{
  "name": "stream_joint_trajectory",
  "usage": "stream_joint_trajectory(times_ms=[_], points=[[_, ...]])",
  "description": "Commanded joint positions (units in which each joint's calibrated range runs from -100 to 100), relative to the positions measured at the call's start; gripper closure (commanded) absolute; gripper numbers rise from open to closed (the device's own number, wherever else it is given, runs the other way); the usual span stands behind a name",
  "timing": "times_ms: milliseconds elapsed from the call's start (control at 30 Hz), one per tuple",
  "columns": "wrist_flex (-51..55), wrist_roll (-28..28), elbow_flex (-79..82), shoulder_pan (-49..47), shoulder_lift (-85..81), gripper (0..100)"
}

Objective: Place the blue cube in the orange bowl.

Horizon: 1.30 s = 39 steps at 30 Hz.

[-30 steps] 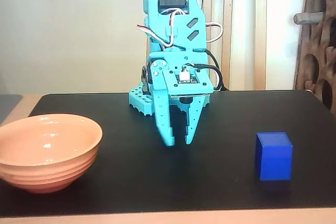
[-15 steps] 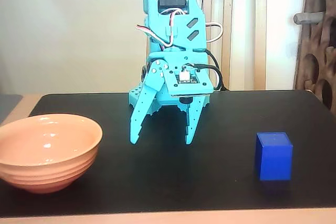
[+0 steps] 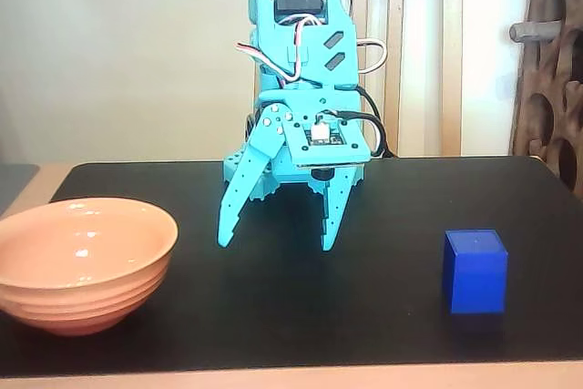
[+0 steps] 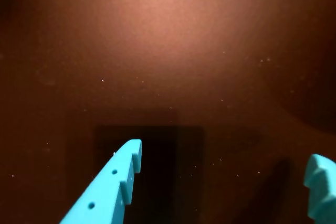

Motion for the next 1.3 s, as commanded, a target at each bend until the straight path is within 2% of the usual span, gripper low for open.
stream_joint_trajectory(times_ms=[0,267,433,1067,1267], points=[[-5.48,-0.08,-2.64,0.99,1.29,65],[-10.44,-0.35,-3.63,0.99,1.46,65],[-18.02,-0.40,-6.45,0.99,4.95,65],[-18.54,-0.45,-27.68,0.89,20.55,65],[-18.54,-0.45,-31.76,-2.62,23.36,65]])
